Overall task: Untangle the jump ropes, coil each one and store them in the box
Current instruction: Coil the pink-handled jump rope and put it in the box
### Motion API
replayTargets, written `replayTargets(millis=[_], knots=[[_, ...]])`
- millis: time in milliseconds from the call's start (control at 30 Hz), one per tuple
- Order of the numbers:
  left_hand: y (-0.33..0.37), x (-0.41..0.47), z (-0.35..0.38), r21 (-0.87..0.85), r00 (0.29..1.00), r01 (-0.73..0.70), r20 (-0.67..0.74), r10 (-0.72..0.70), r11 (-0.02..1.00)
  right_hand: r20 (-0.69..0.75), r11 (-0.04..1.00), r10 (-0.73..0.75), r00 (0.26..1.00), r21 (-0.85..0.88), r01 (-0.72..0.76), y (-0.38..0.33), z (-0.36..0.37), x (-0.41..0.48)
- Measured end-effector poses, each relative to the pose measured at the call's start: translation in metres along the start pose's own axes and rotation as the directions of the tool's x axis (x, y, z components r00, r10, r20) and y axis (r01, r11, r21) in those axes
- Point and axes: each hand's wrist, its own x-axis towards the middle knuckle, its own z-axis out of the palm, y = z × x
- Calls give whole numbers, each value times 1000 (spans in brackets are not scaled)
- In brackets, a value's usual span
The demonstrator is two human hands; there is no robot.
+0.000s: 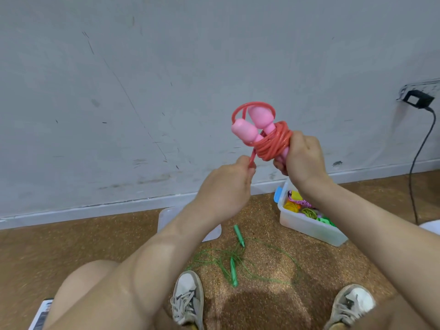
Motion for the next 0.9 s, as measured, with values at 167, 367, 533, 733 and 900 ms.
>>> replayTargets(millis=[167,367,533,733,900], knots=[[5,-8,-15,525,993,-50,-62,96,849,39,881,-116,992,-457,121,18,-8,12],[11,-14,-18,624,957,-260,63,283,737,376,252,-204,904,-872,420,19,-8,3],[-4,-5,-34,531,961,-243,18,275,812,546,39,-178,819,-827,560,22,-4,-2],[-24,5,-51,349,976,-203,149,160,915,605,158,-193,772,-758,633,27,7,-13],[-27,6,-59,-39,917,-45,395,56,998,732,121,-289,617,-612,782,24,-5,-9]])
